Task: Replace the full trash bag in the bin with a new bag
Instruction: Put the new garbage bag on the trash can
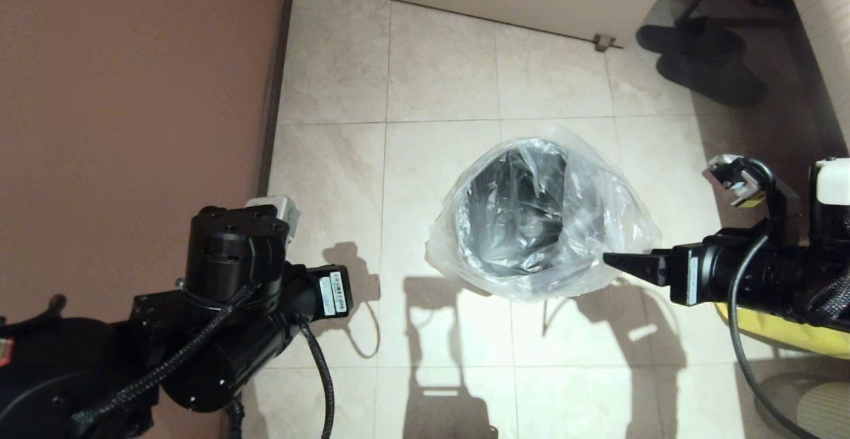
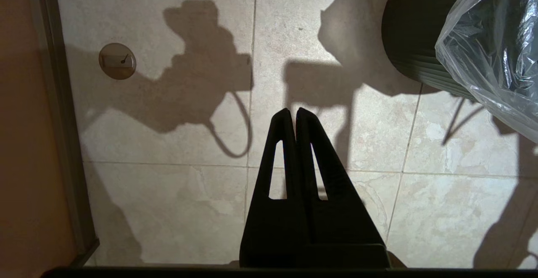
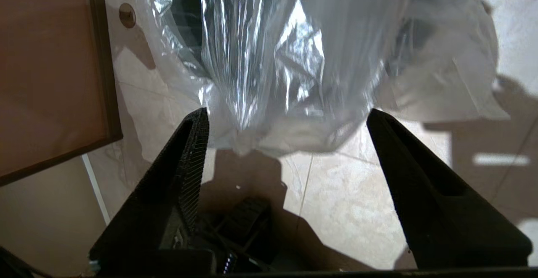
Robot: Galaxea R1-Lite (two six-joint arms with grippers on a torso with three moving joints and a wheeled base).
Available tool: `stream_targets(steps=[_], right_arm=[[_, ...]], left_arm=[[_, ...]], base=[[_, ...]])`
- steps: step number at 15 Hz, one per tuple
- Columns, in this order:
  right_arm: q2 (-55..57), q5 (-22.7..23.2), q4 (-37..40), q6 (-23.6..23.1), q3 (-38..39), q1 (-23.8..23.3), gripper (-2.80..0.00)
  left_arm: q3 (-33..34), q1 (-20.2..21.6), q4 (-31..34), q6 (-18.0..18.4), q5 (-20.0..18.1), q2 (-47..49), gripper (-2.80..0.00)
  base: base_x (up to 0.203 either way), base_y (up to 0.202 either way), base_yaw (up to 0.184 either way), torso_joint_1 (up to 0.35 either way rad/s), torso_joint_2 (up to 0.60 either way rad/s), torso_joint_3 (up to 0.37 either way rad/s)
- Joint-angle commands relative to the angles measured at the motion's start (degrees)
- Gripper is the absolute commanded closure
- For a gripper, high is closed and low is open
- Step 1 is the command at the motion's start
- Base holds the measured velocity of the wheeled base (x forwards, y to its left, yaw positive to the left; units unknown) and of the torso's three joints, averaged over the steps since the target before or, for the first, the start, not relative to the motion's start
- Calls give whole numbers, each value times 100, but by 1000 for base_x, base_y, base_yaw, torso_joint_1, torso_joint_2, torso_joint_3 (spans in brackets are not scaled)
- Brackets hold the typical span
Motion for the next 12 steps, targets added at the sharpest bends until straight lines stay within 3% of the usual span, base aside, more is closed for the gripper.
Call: stream_targets(steps=[1, 2, 12], right_arm=[[442, 5, -310, 0, -19, 20, -95], [619, -4, -506, -2, -37, 20, 0], [690, -13, -723, 15, 568, -621, 0]], left_arm=[[-5, -1, -40, -11, 19, 39, 0], [1, -1, -84, -14, 15, 80, 0], [14, -76, -342, -5, 19, 264, 0]], base=[[0, 0, 0, 0, 0, 0], [0, 0, 0, 0, 0, 0], [0, 0, 0, 0, 0, 0]])
